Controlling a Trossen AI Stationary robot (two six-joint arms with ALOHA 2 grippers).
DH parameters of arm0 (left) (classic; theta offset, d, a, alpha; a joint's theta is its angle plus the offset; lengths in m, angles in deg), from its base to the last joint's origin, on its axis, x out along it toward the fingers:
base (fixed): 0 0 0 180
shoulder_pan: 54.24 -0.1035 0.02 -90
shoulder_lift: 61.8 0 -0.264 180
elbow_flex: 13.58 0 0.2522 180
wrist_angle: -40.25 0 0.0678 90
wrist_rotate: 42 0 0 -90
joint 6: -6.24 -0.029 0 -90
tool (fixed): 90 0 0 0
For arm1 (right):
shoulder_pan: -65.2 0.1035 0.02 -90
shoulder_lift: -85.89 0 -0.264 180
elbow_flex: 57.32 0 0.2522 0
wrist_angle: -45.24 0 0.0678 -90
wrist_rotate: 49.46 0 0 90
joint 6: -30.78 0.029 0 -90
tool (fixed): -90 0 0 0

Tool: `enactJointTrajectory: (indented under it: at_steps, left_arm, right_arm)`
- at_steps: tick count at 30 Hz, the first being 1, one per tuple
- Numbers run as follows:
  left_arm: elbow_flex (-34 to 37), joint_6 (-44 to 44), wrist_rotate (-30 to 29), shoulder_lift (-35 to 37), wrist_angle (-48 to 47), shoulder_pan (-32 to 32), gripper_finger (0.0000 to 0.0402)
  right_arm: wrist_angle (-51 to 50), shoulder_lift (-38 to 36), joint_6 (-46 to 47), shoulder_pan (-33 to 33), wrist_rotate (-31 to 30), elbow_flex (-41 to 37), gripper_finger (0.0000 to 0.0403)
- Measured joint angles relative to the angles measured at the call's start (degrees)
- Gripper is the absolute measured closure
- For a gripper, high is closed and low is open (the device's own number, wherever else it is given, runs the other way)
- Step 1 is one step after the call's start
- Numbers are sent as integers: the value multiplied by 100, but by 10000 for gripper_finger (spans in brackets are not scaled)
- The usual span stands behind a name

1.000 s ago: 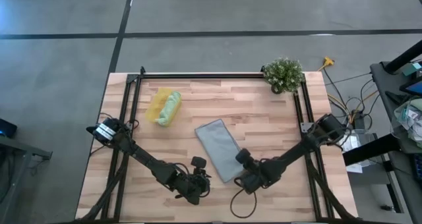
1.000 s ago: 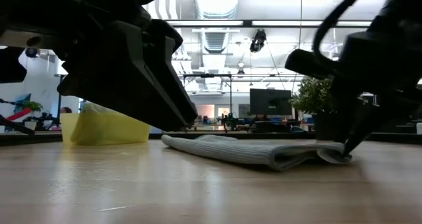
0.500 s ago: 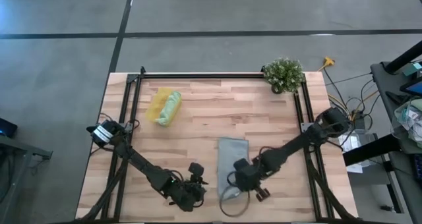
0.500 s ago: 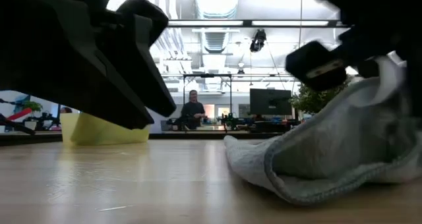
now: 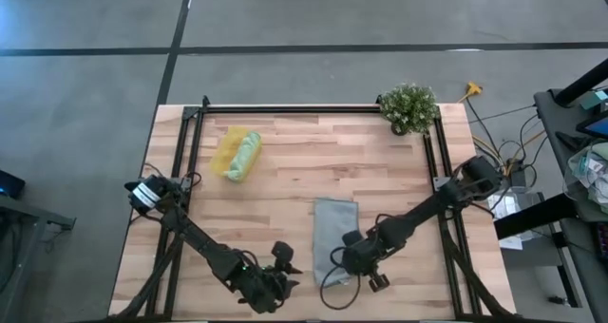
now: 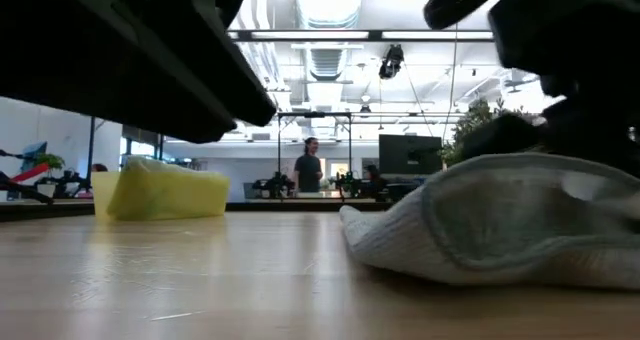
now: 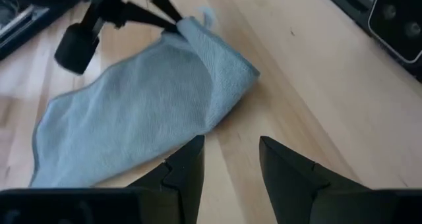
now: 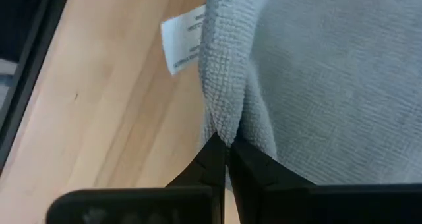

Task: Roll microfiber towels into tight, uniform cylinder then place into a basket
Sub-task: Roll the gray towel

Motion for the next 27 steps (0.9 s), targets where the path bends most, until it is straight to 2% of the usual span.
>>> enactJointTrajectory:
  at_steps: [10, 15, 20, 25, 27]
  left_arm:
    - [0, -718, -28, -2, 487, -30, 272]
    - [0, -1219, -22, -2, 793, -89, 272]
    - [0, -1248, -24, -2, 778, -261, 272]
    - [20, -1235, -13, -55, 744, -440, 272]
    - [26, -1230, 185, -78, 767, -499, 272]
  right_arm:
    - [1553, -371, 524, -58, -49, -1011, 394]
    - [2298, -624, 1212, -132, -75, -1612, 394]
    - [3076, -658, 2027, -145, -189, -2110, 394]
    - [3853, -658, 2381, -144, -209, -2428, 394]
    - [3910, -667, 2389, -146, -221, -2451, 394]
